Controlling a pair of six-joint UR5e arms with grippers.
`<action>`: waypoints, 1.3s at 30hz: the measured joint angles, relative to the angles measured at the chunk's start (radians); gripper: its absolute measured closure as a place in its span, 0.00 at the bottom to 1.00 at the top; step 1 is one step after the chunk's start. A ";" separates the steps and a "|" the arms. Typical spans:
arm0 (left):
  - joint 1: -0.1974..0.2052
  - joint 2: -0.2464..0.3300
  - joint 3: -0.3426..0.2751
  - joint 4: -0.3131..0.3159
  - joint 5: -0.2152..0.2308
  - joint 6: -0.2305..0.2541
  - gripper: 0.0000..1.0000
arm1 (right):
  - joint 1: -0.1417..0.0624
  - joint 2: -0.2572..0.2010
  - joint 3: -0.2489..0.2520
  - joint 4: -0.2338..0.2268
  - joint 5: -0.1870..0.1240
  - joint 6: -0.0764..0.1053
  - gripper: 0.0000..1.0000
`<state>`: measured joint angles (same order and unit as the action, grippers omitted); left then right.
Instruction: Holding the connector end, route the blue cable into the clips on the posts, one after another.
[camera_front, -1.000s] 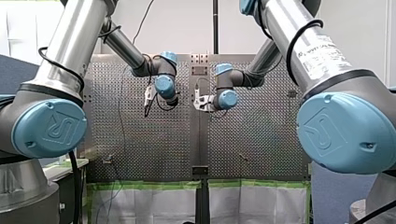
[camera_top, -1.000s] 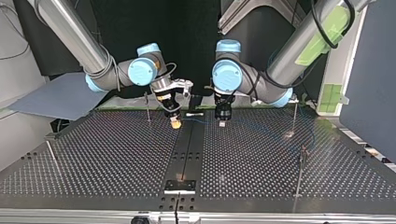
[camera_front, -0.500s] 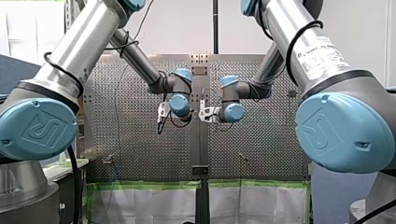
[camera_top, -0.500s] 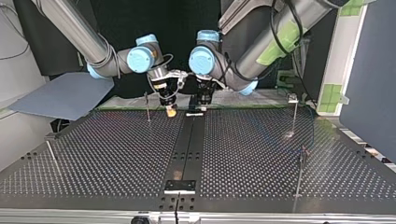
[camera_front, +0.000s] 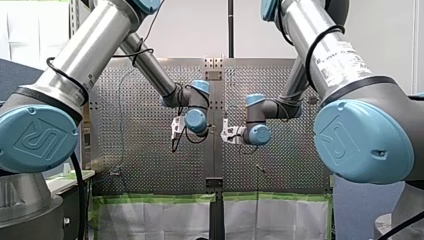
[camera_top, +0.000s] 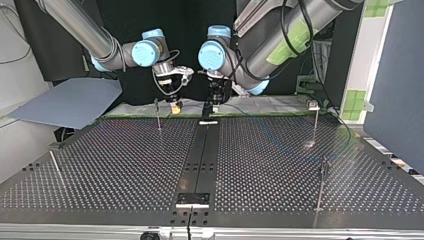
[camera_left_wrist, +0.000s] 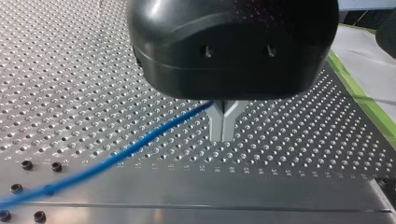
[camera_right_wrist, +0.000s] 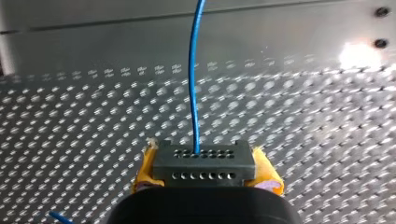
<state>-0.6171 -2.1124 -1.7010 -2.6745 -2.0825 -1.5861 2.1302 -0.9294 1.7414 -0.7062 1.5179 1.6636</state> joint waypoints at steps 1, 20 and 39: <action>-0.001 -0.005 -0.004 0.012 -0.001 -0.001 1.00 | -0.002 0.008 0.004 -0.010 0.000 -0.001 1.00; -0.049 -0.173 -0.013 0.145 -0.012 -0.042 1.00 | -0.039 0.096 0.126 -0.187 0.002 0.028 1.00; -0.108 -0.295 -0.014 0.283 0.012 -0.099 1.00 | -0.081 0.214 0.173 -0.332 0.006 0.019 1.00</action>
<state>-0.7251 -2.4075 -1.7145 -2.3920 -2.0702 -1.6846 2.0493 -0.7159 1.9141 -1.0386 1.5243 1.6830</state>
